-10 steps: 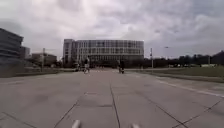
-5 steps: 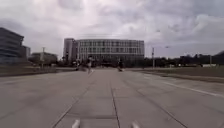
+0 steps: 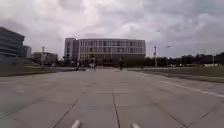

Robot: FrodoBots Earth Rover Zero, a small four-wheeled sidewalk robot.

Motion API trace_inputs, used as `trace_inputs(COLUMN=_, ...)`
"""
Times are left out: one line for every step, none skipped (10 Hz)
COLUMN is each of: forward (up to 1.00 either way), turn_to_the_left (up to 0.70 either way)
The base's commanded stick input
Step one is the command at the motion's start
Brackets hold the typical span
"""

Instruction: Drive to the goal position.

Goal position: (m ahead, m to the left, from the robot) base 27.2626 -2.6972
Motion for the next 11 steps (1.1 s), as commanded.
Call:
trace_inputs(forward=0.85, turn_to_the_left=0.00)
trace_inputs(forward=0.85, turn_to_the_left=0.00)
trace_inputs(forward=0.85, turn_to_the_left=0.00)
trace_inputs(forward=0.85, turn_to_the_left=0.00)
trace_inputs(forward=0.85, turn_to_the_left=0.00)
trace_inputs(forward=0.85, turn_to_the_left=0.00)
trace_inputs(forward=0.85, turn_to_the_left=0.00)
trace_inputs(forward=0.85, turn_to_the_left=0.00)
trace_inputs(forward=0.85, turn_to_the_left=0.00)
trace_inputs(forward=0.85, turn_to_the_left=0.00)
trace_inputs(forward=0.85, turn_to_the_left=0.00)
